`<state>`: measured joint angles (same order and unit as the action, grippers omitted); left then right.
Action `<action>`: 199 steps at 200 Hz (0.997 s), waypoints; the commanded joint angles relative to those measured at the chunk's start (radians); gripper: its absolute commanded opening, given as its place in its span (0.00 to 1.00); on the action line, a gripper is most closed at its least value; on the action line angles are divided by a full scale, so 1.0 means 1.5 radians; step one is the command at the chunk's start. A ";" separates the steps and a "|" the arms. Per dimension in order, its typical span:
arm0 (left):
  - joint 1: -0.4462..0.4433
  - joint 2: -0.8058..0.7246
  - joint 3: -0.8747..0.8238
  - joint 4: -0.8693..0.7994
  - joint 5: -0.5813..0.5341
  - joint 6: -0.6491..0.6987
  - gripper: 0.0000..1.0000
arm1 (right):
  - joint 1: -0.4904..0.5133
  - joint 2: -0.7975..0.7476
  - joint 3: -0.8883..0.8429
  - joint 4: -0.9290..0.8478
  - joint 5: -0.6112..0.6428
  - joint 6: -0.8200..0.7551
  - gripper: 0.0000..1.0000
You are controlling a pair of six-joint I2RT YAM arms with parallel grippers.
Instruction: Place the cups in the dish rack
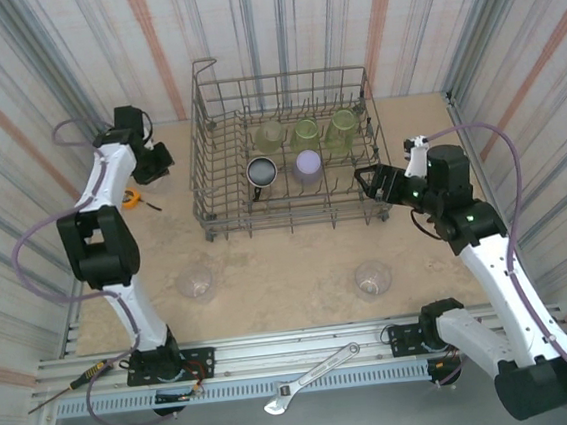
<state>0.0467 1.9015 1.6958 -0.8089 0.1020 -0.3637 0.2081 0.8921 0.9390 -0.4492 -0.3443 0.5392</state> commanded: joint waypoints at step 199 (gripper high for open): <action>0.085 -0.309 -0.262 0.395 0.356 -0.079 0.00 | 0.115 0.140 0.069 0.083 0.013 0.077 0.99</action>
<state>0.1509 1.4731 1.3365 -0.3782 0.4683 -0.4091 0.3569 1.0657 0.9897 -0.3489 -0.3363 0.6292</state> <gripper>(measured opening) 0.090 0.986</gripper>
